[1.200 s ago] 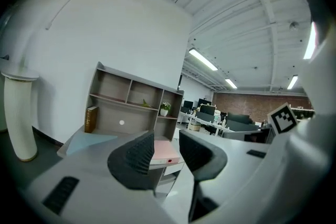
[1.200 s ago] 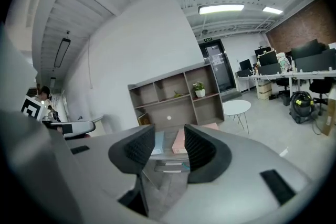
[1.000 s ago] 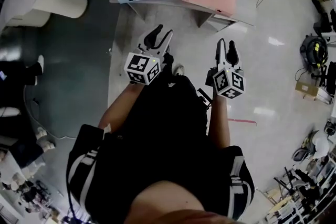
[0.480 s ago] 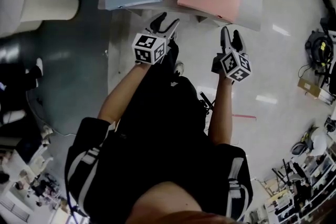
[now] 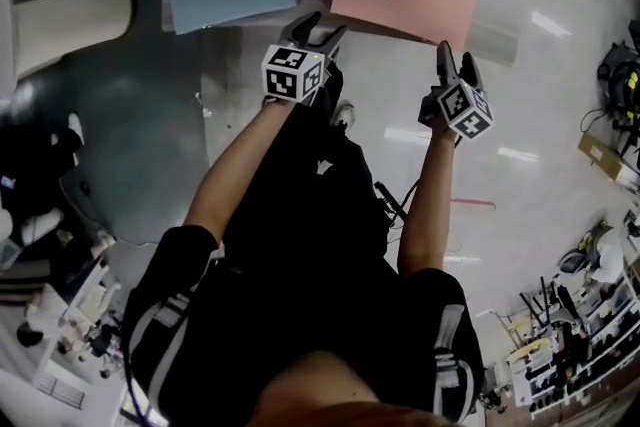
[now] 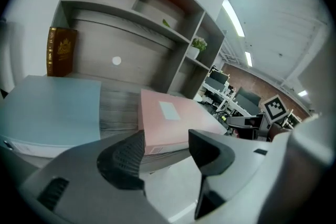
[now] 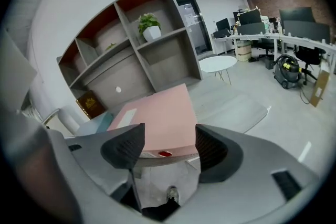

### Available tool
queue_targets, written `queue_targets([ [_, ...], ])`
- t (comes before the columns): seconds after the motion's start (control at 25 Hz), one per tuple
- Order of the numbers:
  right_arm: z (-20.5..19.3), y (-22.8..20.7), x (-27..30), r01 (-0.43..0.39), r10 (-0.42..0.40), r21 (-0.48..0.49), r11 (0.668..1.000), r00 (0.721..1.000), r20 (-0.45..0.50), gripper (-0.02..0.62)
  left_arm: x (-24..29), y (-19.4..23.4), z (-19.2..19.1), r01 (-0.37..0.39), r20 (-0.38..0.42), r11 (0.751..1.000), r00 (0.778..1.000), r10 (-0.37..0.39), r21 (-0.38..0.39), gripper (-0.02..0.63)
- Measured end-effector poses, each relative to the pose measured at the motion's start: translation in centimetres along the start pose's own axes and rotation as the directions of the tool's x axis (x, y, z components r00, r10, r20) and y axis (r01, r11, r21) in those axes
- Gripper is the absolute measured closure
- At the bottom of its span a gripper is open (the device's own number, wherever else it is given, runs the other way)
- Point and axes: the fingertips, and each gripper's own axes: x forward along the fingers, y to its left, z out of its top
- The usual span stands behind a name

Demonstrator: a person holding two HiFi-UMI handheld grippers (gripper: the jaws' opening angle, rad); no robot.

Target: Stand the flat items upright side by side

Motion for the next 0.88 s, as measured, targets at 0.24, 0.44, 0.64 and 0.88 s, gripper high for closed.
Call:
queue_targets([
  [0.24,-1.7,-2.7,2.7,0.021,-0.021,0.018,1.0,1.0,-0.018,0.278,4.0,2.1,-1.5,0.009,-0.052,1.0,0.999,-0.008,0.018,0.337],
  [0.44,-2.2,-2.3,3.7,-0.046,0.047,0.038,0.998,0.998,-0.029,0.276,5.5,1.9,-2.0,0.042,-0.069,0.999,0.997,-0.041,0.011,0.334],
  [0.64,-1.9,-1.8,3.2,-0.067,0.068,0.025,0.997,0.997,-0.024,0.276,5.0,1.3,-1.7,0.046,-0.051,0.999,0.998,-0.046,0.005,0.334],
  [0.88,-3.0,-1.7,1.3,-0.091,0.091,0.001,0.996,0.995,-0.036,0.278,2.9,0.2,-3.2,0.033,-0.048,0.999,0.998,-0.034,-0.014,0.334],
])
